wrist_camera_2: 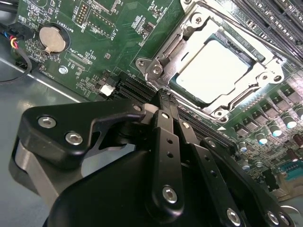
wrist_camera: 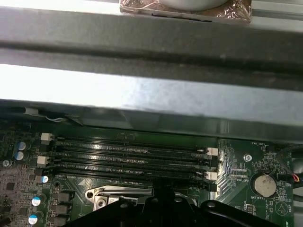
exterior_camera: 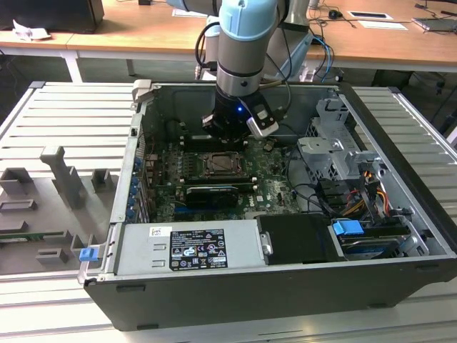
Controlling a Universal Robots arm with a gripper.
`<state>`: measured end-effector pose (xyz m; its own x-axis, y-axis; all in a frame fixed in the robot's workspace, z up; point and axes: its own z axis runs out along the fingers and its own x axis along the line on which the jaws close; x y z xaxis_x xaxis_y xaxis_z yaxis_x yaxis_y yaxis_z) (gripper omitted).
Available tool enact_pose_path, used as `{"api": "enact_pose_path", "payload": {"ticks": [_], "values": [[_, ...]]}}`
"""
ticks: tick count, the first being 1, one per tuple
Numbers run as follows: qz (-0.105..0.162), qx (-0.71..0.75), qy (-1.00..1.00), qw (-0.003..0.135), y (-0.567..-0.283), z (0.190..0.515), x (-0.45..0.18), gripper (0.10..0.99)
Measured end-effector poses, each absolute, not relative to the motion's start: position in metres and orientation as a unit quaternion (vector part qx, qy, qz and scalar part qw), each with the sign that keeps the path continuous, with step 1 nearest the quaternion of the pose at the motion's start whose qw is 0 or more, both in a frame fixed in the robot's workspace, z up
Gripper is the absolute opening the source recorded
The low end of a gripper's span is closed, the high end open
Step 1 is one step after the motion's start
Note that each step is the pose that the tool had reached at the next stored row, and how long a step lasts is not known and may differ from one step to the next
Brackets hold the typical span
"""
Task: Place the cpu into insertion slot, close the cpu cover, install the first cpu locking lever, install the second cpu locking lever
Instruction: 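Install the second cpu locking lever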
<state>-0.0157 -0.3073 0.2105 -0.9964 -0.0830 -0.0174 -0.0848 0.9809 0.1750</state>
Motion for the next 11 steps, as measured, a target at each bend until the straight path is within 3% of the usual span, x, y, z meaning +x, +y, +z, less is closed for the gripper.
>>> {"api": "enact_pose_path", "payload": {"ticks": [11], "values": [[0.088, -0.042, 0.995, 0.005, -0.3122, 0.2108, -0.0157, 0.106]]}}
